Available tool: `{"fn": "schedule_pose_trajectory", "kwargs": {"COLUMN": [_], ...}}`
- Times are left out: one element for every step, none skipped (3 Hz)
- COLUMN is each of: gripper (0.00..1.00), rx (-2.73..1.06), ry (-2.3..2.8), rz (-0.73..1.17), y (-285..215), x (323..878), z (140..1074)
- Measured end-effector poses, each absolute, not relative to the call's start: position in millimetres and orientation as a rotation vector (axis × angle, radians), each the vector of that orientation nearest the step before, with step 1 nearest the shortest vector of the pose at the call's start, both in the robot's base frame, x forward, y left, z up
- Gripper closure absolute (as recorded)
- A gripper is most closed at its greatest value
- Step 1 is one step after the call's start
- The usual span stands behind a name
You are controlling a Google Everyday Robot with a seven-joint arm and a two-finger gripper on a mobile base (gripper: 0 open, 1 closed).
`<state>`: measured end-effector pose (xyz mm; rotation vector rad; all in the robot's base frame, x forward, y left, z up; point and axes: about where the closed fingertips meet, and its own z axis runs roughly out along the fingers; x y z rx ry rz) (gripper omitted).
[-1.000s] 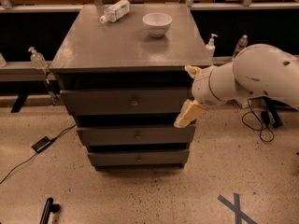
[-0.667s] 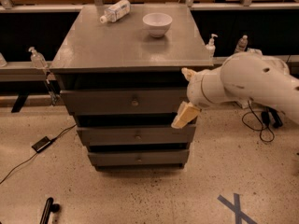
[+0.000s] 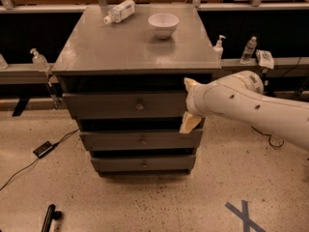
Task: Open top drawer
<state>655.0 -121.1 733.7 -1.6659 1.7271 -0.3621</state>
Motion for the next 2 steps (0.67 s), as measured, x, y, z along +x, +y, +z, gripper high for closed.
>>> {"fn": "schedule_pose_trajectory", "kwargs": {"gripper": [0.0, 0.0], "rx": [-1.702, -1.708], "ry": [1.708, 1.699], "rz": [-0.41, -0.377], "y": [-122, -120], "x": [670, 687], "z": [716, 696]}}
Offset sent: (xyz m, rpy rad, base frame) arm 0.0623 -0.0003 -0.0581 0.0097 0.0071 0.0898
